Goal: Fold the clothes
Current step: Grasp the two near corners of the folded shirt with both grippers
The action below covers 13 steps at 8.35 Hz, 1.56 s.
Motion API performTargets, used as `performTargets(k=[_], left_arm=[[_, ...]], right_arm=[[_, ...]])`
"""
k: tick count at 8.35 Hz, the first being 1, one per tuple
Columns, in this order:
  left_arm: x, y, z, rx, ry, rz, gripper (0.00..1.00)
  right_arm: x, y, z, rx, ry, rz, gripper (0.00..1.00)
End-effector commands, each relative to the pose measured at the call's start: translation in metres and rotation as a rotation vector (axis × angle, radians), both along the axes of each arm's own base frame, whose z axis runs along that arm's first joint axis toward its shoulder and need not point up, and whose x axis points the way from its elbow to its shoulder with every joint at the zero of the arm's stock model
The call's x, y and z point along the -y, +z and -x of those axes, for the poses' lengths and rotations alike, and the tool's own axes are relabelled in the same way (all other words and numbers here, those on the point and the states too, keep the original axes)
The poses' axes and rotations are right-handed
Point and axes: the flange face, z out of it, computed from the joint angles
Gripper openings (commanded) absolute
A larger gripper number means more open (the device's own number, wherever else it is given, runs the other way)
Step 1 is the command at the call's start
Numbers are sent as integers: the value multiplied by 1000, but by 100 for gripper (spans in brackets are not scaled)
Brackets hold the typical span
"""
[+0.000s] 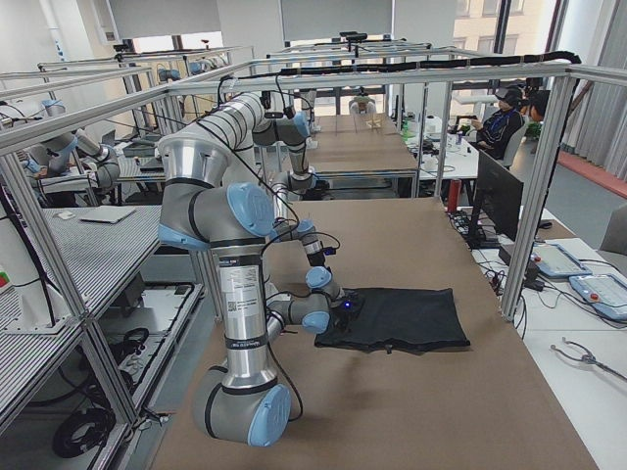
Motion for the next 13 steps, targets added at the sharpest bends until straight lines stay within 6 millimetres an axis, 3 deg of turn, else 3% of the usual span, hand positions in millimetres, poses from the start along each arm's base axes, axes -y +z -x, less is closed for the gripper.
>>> performTargets(k=[1,2,3,4,8,11,13], left_arm=[[1,-3,0,-5,-5,-3,35],[2,-3,0,-2,-16,-9,31],[2,-4,0,-3,-20,-10,20],[2,-4,0,-3,-20,-10,0],[3,-9,-3,10,-10,-36,0],[6,-10,-1,12,-13,-43,0],[7,-12,0,9,-17,-44,0]], right_arm=[[0,1,0,-3,0,0,94],[0,5,0,-16,-4,-6,94],[0,11,0,-38,-12,-23,94],[-1,18,0,-59,-16,-20,94],[12,39,26,-177,-6,33,92],[22,44,45,-188,67,47,86],[17,45,50,-189,60,48,80]])
